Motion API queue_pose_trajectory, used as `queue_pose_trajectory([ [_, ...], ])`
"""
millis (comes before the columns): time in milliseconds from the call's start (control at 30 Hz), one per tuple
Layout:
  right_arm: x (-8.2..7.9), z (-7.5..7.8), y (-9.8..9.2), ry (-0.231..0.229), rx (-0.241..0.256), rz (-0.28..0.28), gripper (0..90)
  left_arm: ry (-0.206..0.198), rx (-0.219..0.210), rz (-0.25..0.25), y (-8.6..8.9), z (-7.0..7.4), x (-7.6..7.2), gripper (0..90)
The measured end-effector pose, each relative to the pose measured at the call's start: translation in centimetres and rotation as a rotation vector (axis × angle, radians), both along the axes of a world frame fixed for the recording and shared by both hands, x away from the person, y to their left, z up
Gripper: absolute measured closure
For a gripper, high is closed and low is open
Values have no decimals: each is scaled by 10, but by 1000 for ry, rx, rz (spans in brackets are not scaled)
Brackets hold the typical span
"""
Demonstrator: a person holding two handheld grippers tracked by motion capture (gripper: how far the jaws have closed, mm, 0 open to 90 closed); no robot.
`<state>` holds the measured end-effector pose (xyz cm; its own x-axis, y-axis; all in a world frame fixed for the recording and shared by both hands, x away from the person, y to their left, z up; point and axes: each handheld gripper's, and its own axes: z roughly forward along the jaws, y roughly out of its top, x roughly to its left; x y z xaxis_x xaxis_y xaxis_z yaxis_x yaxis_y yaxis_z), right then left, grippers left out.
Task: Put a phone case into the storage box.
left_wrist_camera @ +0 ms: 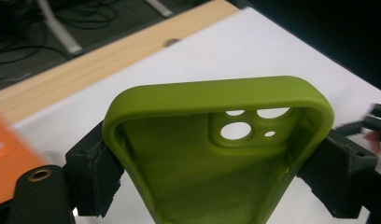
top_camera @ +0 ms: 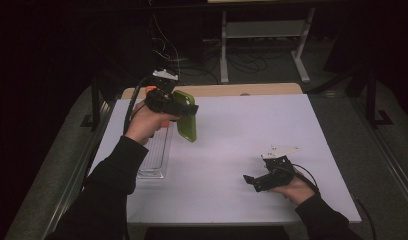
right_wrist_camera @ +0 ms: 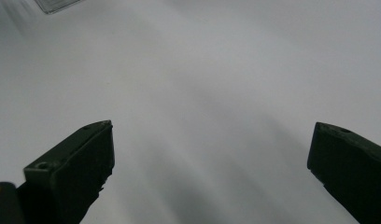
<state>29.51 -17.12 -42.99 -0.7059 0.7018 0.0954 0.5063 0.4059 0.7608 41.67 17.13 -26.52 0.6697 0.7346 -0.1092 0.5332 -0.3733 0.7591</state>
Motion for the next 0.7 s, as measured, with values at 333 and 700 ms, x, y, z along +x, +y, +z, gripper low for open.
queue_pose_trajectory([
  [333, -2, -1, -7, -4, 9, -20, 0, -31, 70, 188, 44, 11, 24, 152],
  [700, -1, 0, -8, -2, 15, -25, 0, -4, 147, 385, 59, -13, 54, 151],
])
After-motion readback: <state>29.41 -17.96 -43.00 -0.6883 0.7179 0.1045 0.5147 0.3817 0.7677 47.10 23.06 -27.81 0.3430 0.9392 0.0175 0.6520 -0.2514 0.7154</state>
